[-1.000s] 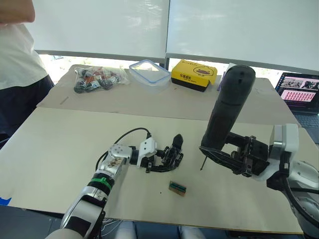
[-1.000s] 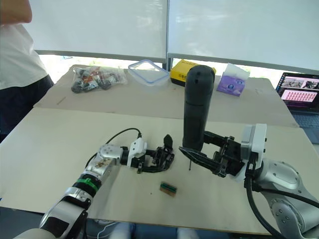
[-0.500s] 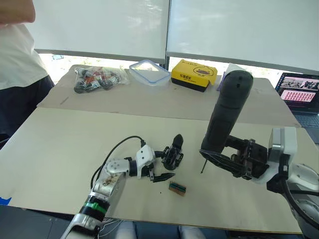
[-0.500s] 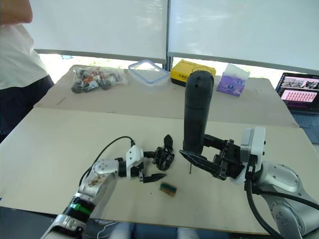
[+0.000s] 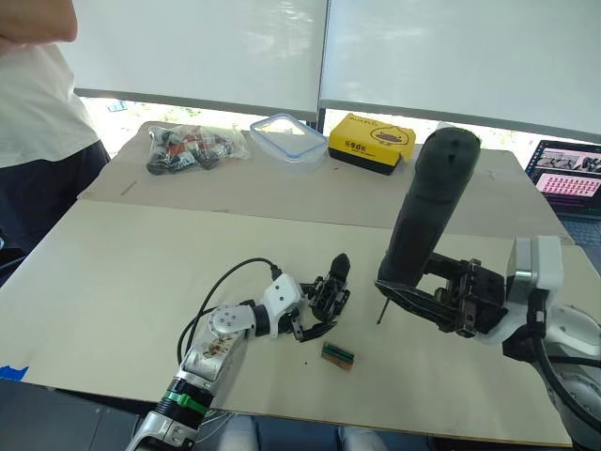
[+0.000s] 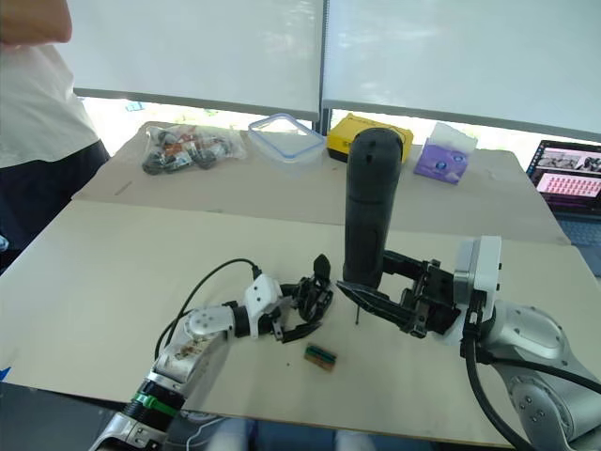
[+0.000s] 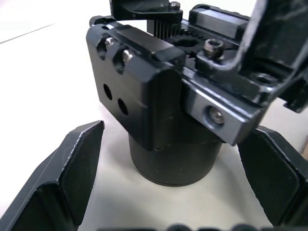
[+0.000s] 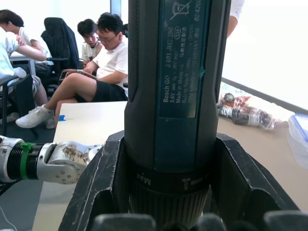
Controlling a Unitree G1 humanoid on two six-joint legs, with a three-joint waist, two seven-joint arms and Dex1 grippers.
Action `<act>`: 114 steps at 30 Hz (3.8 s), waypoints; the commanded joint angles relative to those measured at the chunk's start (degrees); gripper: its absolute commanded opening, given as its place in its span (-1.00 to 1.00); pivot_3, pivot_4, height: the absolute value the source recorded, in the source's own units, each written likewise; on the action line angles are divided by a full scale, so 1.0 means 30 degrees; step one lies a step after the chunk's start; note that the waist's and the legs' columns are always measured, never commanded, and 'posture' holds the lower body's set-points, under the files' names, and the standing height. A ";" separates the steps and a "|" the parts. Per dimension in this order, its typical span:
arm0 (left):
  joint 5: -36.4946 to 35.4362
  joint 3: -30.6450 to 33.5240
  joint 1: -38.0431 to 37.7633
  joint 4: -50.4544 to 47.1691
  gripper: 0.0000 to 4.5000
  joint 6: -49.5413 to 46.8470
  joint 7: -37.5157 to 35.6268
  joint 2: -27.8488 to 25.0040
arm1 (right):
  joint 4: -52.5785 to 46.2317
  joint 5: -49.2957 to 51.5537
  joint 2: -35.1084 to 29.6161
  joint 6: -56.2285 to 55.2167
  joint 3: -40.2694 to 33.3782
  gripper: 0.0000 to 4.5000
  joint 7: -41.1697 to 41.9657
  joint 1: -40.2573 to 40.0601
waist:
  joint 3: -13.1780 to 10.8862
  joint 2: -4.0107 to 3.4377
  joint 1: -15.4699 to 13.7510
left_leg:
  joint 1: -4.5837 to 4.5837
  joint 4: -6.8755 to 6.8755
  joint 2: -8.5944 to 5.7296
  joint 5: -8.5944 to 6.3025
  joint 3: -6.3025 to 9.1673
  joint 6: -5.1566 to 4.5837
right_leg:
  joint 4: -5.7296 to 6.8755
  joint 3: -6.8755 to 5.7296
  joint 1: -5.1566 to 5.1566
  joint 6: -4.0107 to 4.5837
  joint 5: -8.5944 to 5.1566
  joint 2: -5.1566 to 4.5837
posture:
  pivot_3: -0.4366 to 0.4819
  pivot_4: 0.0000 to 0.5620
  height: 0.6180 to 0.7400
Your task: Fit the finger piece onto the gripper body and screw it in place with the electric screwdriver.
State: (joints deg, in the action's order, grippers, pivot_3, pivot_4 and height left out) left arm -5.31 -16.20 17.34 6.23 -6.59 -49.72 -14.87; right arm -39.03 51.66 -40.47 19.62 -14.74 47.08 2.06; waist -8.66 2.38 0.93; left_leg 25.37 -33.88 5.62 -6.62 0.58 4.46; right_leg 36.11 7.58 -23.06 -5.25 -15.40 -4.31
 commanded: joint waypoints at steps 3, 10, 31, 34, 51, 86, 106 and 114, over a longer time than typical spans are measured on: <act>0.0207 -0.0600 -0.0054 0.0400 0.38 -0.0399 0.0075 0.0102 | -0.0366 0.1339 -0.0063 0.0350 -0.0686 -0.14 -0.0838 0.1506 | 0.0002 -0.0003 -0.0054 | 0.0000 0.0001 -0.0001 0.0000 0.0000 0.0000 | -0.0004 0.0000 0.0003 0.0000 0.0000 -0.0002 | -0.05 -0.47 1.00; 0.0165 -0.0913 0.0086 0.0626 0.02 -0.0448 -0.0264 0.0055 | -0.0088 0.2785 -0.0219 0.1427 -0.0592 -0.14 -0.1946 0.3971 | 0.0003 -0.0005 -0.0091 | 0.0000 0.0001 -0.0004 0.0000 0.0000 0.0000 | -0.0008 0.0000 0.0007 0.0001 -0.0001 -0.0004 | -0.05 -0.47 1.00; 0.0093 -0.1015 0.0106 0.0892 0.02 -0.0464 -0.0705 -0.0129 | 0.1766 0.3268 0.2332 0.3598 0.2922 -0.14 -0.3922 1.0444 | 0.0010 -0.0018 -0.0109 | 0.0005 0.0006 -0.0007 0.0002 0.0003 -0.0003 | -0.0002 0.0000 0.0002 0.0003 0.0002 -0.0006 | -0.05 -0.47 1.00; 0.0071 -0.1037 0.0037 0.0780 0.02 -0.0529 -0.0705 -0.0161 | 0.1761 0.2844 0.2751 0.3555 0.3282 -0.14 -0.3882 1.0321 | 0.0011 -0.0018 -0.0106 | 0.0006 0.0006 -0.0007 0.0002 0.0003 -0.0003 | 0.0000 0.0000 0.0001 0.0003 0.0001 -0.0006 | -0.05 -0.47 1.00; 0.0027 -0.1222 0.0013 0.0516 0.02 -0.0790 -0.0735 -0.0215 | 0.2082 0.0245 0.4126 0.3399 0.4753 -0.14 -0.3141 0.9660 | 0.0012 -0.0021 -0.0079 | 0.0006 0.0014 -0.0007 0.0001 0.0003 -0.0002 | 0.0003 -0.0001 -0.0012 0.0003 0.0000 -0.0004 | -0.05 -0.47 1.00; -0.0242 -0.1301 0.0095 0.0414 0.02 -0.1383 -0.1095 -0.0442 | 0.2835 -0.3437 0.5345 0.2476 0.5064 -0.14 -0.1561 0.7580 | 0.0011 -0.0020 -0.0073 | 0.0011 0.0028 -0.0007 -0.0002 0.0004 0.0001 | -0.0006 -0.0002 -0.0025 0.0006 -0.0005 -0.0003 | -0.05 -0.47 1.00; -0.0226 -0.1380 0.0008 0.0159 0.02 -0.1646 -0.1002 -0.0404 | 0.2675 -0.3765 0.5740 0.2810 0.5093 -0.14 -0.1666 0.7462 | 0.0011 -0.0020 -0.0073 | 0.0012 0.0032 -0.0006 -0.0003 0.0003 0.0003 | -0.0011 -0.0002 -0.0028 0.0008 -0.0006 -0.0002 | -0.05 -0.47 1.00; -0.0236 -0.1374 -0.0033 0.0045 0.02 -0.1798 -0.0983 -0.0401 | 0.2553 -0.3775 0.5713 0.2880 0.5202 -0.14 -0.1677 0.7172 | 0.0011 -0.0020 -0.0074 | 0.0013 0.0036 -0.0007 -0.0004 0.0003 0.0004 | -0.0015 -0.0003 -0.0028 0.0009 -0.0008 -0.0003 | -0.05 -0.47 1.00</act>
State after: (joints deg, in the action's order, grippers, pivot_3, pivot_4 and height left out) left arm -6.69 -17.28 18.83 5.50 -10.15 -51.31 -15.87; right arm -28.94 39.55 -23.66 29.96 1.64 42.16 23.19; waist -8.63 2.32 0.70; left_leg 25.41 -33.77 5.60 -6.63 0.59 4.48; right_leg 36.07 7.57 -23.15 -5.23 -15.43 -4.32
